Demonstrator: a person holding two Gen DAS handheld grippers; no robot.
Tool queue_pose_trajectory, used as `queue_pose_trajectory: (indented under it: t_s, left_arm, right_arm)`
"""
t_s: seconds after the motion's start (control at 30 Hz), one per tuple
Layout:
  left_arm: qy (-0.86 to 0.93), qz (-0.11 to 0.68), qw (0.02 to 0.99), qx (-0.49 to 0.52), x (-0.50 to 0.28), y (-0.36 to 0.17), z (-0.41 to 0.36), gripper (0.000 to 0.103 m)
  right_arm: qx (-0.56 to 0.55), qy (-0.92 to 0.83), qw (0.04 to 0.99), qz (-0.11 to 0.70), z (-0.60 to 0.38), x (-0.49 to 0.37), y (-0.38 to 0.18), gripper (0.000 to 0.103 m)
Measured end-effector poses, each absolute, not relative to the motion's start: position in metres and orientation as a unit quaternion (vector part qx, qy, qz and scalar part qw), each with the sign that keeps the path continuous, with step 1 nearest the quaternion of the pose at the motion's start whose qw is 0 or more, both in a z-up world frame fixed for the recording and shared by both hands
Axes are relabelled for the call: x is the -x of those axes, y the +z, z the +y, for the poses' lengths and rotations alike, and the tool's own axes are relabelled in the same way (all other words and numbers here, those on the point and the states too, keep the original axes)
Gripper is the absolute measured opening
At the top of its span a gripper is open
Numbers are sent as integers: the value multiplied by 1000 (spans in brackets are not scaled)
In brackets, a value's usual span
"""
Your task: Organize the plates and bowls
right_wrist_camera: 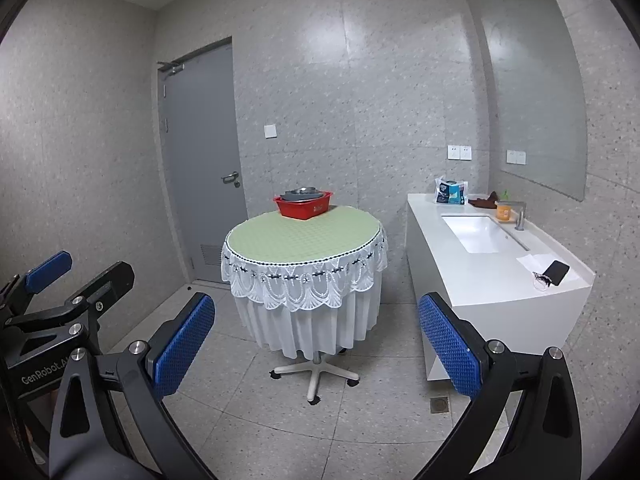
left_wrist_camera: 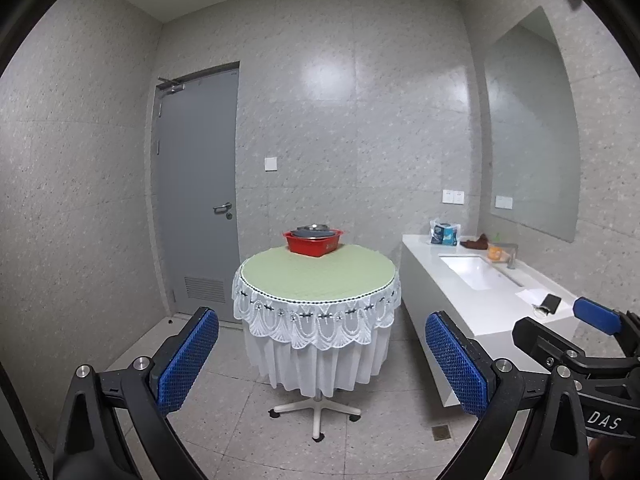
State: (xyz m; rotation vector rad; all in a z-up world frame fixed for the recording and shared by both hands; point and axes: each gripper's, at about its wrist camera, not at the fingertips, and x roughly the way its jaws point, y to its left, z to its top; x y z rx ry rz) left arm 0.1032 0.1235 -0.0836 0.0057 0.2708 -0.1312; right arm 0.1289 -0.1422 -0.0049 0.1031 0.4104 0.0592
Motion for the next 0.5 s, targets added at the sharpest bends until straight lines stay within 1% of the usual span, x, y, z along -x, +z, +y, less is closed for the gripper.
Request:
queue_pose_trajectory:
  t_s: [0.5]
  left_arm:
    - [-72,130,989,-7,-115,-84,116,102]
  right_arm:
    - [-52,22,978,200,-149,-119,-1,103]
